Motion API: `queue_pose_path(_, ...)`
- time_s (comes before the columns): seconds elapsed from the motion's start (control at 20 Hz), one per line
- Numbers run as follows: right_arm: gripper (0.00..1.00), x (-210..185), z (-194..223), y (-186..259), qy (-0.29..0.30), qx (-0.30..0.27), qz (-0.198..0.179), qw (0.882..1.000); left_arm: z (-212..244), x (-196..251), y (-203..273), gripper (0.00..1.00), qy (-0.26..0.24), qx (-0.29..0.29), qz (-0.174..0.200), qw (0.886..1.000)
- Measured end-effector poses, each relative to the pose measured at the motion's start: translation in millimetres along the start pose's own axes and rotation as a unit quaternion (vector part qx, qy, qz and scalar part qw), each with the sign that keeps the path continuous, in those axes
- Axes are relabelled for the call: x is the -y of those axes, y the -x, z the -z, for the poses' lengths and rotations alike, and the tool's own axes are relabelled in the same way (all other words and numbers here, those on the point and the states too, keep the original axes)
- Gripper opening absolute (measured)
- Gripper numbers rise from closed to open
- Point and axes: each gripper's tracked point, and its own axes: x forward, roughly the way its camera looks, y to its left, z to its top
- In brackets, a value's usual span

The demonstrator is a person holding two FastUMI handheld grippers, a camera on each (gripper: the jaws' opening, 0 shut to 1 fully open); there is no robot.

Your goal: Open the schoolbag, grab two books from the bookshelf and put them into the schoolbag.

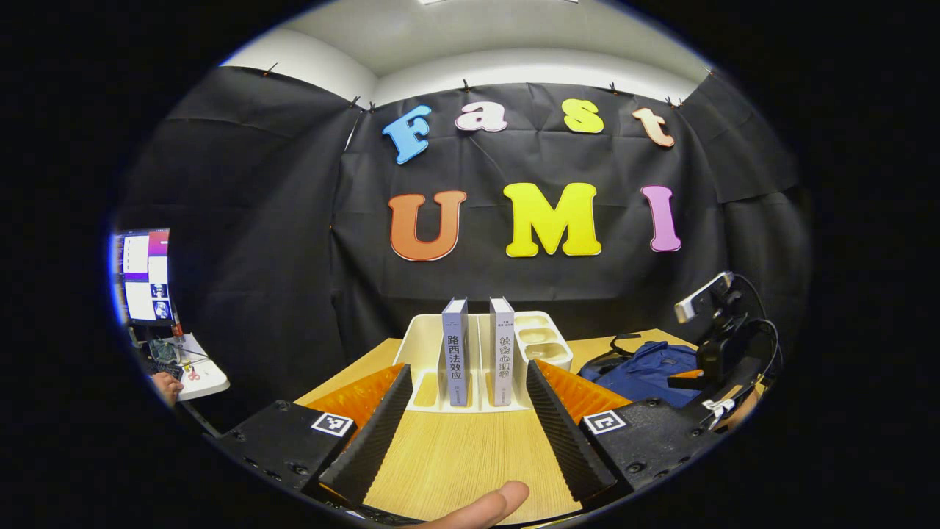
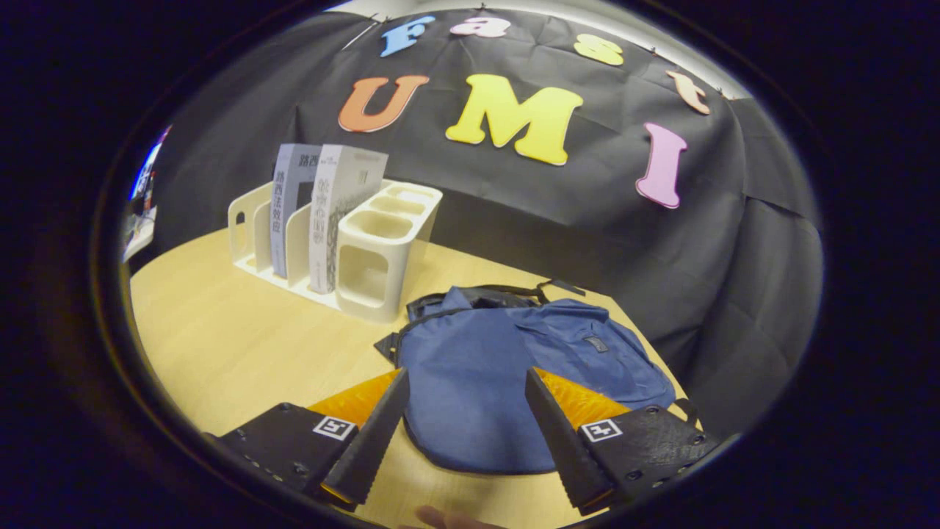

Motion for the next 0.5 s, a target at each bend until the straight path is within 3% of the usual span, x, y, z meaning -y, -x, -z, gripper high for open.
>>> queue_pose_path(0.25, 0.95, -24.8, 15.1, -31.2, 0.034, -0.036, -0.003, 0.999, 12.7, -7.5, -12.0, 0.98, 0.006, -0.020, -0.007, 1.000)
queue_pose_path(0.3, 0.98, -28.1, 18.3, -39.2, 0.047, -0.044, 0.006, 0.998, 15.2, -7.8, -15.1, 0.98, 0.008, -0.024, -0.008, 1.000)
queue_pose_path(0.5, 0.94, -22.9, 25.2, -57.9, 0.096, -0.062, 0.043, 0.993, 17.6, -11.1, -17.3, 0.98, 0.005, -0.030, -0.015, 0.999)
